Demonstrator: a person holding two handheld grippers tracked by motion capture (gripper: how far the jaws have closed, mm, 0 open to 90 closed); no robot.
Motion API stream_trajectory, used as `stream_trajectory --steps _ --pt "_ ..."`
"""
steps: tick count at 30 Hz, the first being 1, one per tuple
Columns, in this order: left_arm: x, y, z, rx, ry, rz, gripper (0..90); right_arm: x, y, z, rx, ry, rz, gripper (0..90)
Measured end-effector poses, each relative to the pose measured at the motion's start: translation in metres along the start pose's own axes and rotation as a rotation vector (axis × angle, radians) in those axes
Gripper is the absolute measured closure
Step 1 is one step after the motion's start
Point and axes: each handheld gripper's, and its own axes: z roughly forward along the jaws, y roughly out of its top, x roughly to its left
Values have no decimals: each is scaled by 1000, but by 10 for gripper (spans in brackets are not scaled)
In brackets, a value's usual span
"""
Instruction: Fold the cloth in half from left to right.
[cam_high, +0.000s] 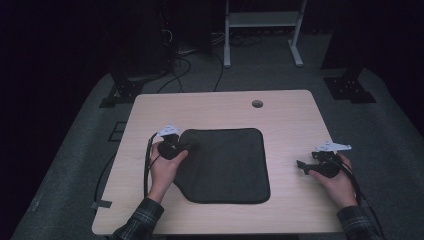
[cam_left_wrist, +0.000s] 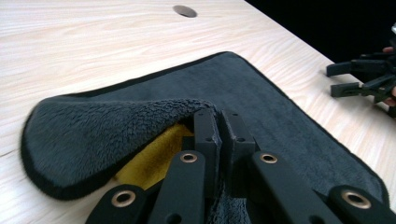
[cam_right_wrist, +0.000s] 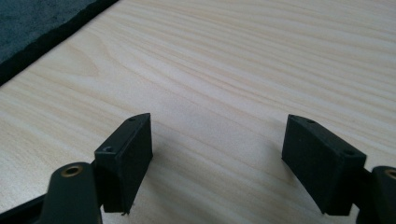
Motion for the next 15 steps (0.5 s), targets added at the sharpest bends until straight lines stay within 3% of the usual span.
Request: stream_trajectory --steps 15 --pt "-29 11 44 51 -87 68 862 0 0 0 0 0 1 231"
